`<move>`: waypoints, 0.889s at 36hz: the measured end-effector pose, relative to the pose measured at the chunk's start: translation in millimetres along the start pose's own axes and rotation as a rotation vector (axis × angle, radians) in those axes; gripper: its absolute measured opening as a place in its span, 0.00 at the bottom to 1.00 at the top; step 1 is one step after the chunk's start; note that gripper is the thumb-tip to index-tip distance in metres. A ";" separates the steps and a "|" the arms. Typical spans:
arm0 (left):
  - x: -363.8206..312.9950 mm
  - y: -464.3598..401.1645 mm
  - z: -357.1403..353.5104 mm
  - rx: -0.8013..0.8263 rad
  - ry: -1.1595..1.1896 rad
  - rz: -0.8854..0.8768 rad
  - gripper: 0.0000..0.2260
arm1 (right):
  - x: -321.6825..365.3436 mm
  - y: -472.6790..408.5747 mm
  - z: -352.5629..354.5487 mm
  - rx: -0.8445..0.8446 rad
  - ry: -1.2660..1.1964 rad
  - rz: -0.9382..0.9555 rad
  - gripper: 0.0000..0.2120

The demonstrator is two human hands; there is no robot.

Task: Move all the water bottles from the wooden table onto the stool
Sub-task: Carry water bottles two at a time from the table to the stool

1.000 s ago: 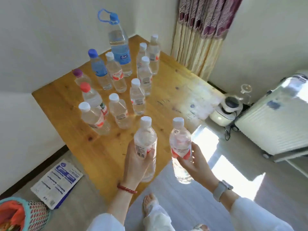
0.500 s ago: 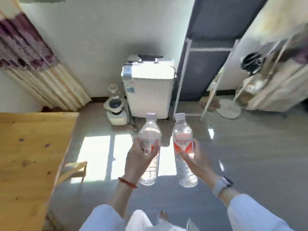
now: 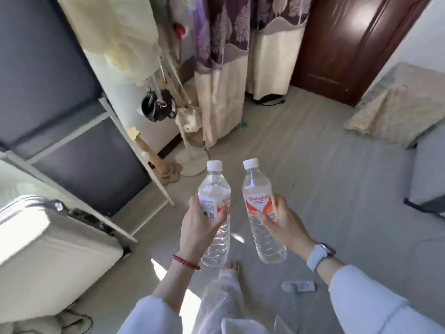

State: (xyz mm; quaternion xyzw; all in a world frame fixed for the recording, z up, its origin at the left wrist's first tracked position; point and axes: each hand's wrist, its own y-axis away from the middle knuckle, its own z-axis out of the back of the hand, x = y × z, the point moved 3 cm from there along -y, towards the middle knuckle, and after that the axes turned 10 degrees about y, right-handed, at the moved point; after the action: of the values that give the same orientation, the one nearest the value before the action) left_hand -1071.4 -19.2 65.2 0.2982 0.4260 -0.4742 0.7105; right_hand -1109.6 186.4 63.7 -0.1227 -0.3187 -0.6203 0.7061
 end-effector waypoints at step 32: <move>-326.2 -420.6 -579.8 0.612 0.041 -0.324 0.19 | -355.4 -364.4 397.6 -0.501 -0.184 -0.585 0.28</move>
State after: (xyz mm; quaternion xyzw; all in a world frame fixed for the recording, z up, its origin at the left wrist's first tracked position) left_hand -1709.8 440.9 80.3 0.4355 0.3201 -0.6805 0.4948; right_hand -1585.4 623.0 73.6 -0.2505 -0.2409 -0.8402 0.4163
